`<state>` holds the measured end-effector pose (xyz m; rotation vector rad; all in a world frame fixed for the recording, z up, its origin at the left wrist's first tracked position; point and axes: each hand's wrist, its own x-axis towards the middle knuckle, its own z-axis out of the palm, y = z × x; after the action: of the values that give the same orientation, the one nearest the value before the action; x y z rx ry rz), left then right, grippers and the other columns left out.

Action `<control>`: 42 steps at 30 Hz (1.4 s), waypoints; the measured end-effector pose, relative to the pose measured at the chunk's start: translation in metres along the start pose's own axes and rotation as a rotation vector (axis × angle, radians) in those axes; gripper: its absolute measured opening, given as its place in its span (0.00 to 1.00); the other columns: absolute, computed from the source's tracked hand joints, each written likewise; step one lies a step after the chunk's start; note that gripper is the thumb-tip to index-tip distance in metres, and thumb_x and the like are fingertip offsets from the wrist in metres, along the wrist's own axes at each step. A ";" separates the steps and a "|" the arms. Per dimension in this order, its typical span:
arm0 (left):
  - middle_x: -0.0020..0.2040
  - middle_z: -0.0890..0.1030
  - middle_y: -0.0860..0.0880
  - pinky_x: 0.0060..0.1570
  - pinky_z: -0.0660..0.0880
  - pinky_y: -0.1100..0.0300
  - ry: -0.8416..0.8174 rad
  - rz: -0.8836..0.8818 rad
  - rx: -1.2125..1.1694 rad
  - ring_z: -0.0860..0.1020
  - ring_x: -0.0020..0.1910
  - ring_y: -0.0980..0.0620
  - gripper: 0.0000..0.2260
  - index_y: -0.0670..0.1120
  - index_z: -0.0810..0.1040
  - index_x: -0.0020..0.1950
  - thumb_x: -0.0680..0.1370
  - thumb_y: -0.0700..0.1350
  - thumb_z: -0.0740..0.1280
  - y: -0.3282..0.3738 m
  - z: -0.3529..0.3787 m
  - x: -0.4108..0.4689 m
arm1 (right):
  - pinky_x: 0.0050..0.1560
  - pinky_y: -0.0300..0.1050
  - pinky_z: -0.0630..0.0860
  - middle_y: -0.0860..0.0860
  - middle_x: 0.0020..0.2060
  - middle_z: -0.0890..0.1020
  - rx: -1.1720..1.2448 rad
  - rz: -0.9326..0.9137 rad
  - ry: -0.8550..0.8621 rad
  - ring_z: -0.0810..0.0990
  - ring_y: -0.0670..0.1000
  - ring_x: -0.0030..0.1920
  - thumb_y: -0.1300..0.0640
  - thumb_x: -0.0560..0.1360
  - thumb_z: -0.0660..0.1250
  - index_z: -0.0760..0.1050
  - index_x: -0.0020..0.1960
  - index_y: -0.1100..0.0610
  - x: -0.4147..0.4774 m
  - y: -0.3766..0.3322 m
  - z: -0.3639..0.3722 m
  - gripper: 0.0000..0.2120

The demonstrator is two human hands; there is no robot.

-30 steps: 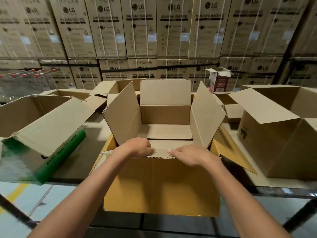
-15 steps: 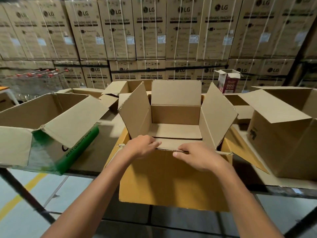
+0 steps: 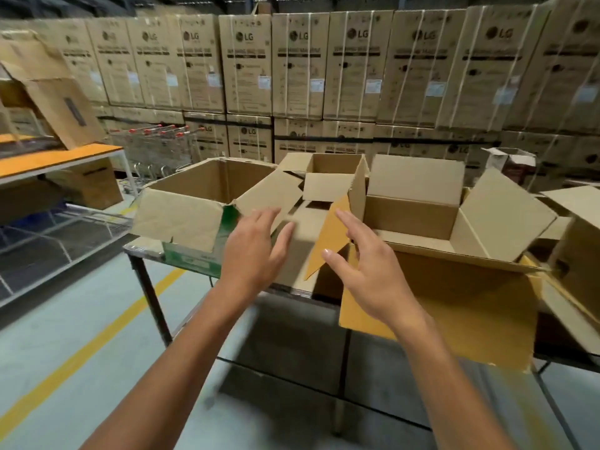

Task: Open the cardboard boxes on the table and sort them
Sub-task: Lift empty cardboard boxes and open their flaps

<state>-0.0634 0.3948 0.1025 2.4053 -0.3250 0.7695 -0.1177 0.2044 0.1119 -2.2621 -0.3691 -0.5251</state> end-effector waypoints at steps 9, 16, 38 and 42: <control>0.73 0.72 0.45 0.72 0.66 0.50 0.256 -0.106 0.010 0.68 0.73 0.47 0.22 0.45 0.73 0.72 0.80 0.51 0.63 -0.139 -0.131 -0.116 | 0.61 0.48 0.79 0.47 0.72 0.72 0.304 -0.086 0.049 0.73 0.46 0.69 0.54 0.78 0.69 0.71 0.73 0.49 -0.041 -0.111 0.166 0.24; 0.72 0.74 0.44 0.70 0.67 0.49 0.331 -0.344 0.029 0.71 0.71 0.45 0.21 0.43 0.74 0.70 0.79 0.49 0.65 -0.247 -0.165 -0.202 | 0.60 0.53 0.79 0.50 0.72 0.72 0.392 -0.114 -0.142 0.74 0.50 0.68 0.45 0.76 0.66 0.68 0.74 0.50 -0.041 -0.159 0.303 0.28; 0.72 0.73 0.49 0.69 0.66 0.58 0.357 -0.600 0.126 0.69 0.71 0.50 0.21 0.46 0.74 0.71 0.79 0.50 0.66 -0.598 -0.190 -0.073 | 0.55 0.42 0.77 0.49 0.69 0.75 0.526 -0.113 -0.327 0.75 0.48 0.64 0.45 0.75 0.65 0.71 0.72 0.49 0.213 -0.186 0.650 0.26; 0.72 0.73 0.49 0.69 0.63 0.63 0.368 -0.612 0.108 0.70 0.70 0.51 0.21 0.46 0.75 0.70 0.79 0.50 0.66 -0.688 -0.195 -0.033 | 0.54 0.39 0.76 0.48 0.70 0.73 0.492 -0.126 -0.333 0.75 0.50 0.66 0.41 0.74 0.63 0.71 0.72 0.50 0.260 -0.194 0.725 0.28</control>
<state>0.0902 1.0625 -0.1037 2.2039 0.5846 0.9175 0.2133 0.8975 -0.0911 -1.8472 -0.7262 -0.0942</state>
